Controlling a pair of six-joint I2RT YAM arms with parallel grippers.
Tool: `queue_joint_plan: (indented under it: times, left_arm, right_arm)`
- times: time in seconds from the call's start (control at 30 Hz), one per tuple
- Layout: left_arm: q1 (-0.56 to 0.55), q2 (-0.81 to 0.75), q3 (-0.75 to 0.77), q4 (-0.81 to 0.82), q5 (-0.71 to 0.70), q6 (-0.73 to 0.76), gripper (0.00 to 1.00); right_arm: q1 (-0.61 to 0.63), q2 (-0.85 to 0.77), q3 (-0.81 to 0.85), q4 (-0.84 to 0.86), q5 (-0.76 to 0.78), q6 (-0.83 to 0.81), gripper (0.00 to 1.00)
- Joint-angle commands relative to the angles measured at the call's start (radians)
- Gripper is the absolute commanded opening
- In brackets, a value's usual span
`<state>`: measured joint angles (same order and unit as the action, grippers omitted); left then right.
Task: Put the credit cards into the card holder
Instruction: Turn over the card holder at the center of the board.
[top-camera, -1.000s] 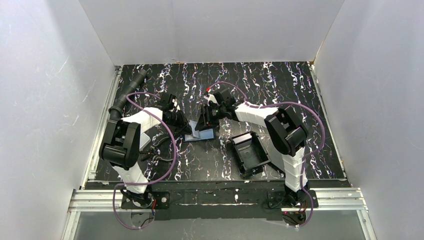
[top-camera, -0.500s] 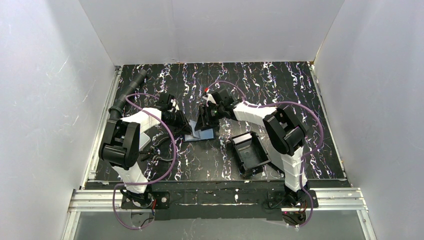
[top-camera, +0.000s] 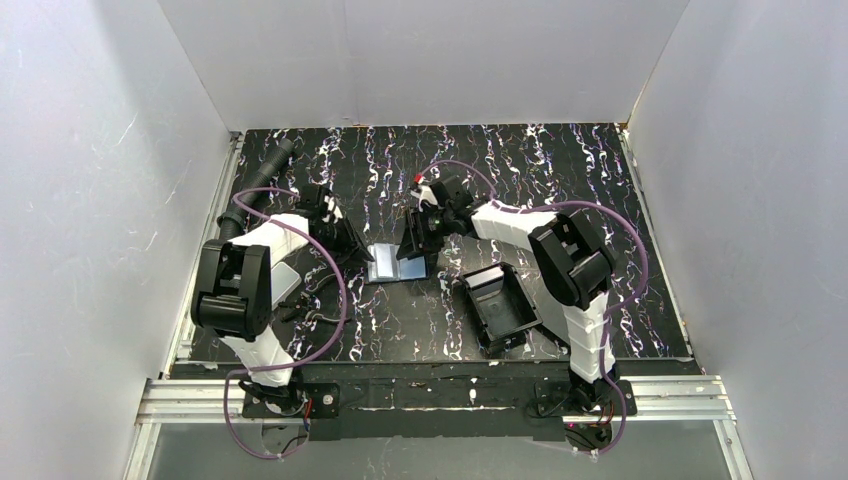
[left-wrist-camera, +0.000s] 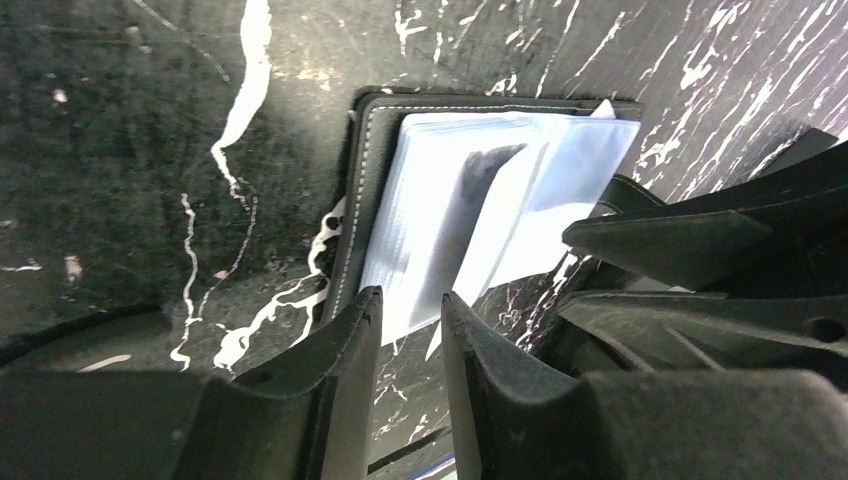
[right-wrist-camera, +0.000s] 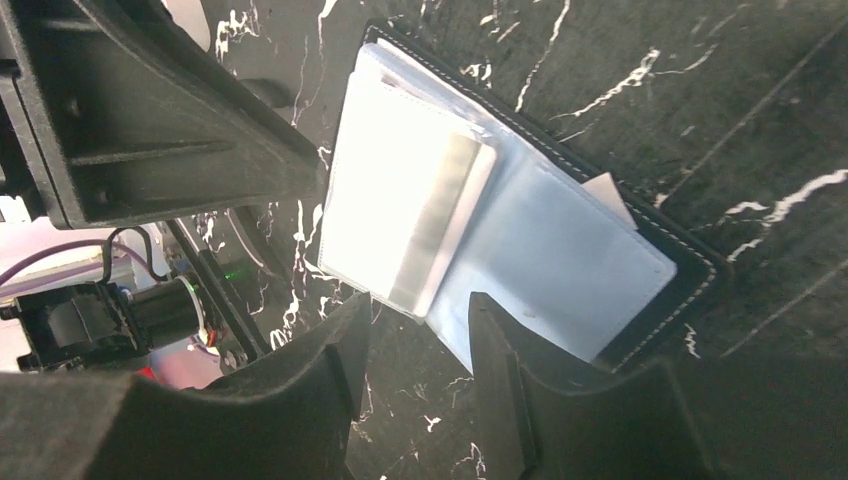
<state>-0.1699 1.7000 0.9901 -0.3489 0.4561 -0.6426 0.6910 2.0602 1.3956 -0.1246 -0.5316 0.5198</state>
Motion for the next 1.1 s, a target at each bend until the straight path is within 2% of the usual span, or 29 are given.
queue_joint_plan:
  times: [0.0,0.13,0.3,0.43,0.67,0.87,1.07]
  left_arm:
    - [0.023,-0.060,0.007,-0.074,-0.012,0.045,0.31]
    - [0.040,-0.112,0.019,-0.098,-0.044,0.079,0.43]
    - [0.038,-0.089,0.037,-0.081,0.026,0.081,0.60]
    - [0.038,-0.037,0.036,-0.056,0.060,0.071,0.69]
    - [0.023,0.020,0.024,0.013,0.100,0.025,0.69]
    - [-0.002,0.070,-0.005,0.049,0.100,0.001,0.54]
    - [-0.008,0.076,-0.035,0.082,0.096,-0.023,0.48]
  right_arm:
    - [-0.017,-0.027,0.012,0.001,-0.022,-0.038,0.49]
    - [-0.025,-0.029,0.009,-0.020,-0.050,-0.054,0.49]
    - [-0.025,-0.019,0.013,-0.015,-0.071,-0.052,0.51]
    - [-0.024,0.005,-0.009,0.082,-0.129,0.024,0.51]
    - [-0.024,0.043,-0.033,0.185,-0.141,0.104,0.52]
    - [-0.018,0.069,-0.045,0.225,-0.144,0.137,0.52]
    - [0.003,0.092,-0.047,0.267,-0.145,0.177,0.52]
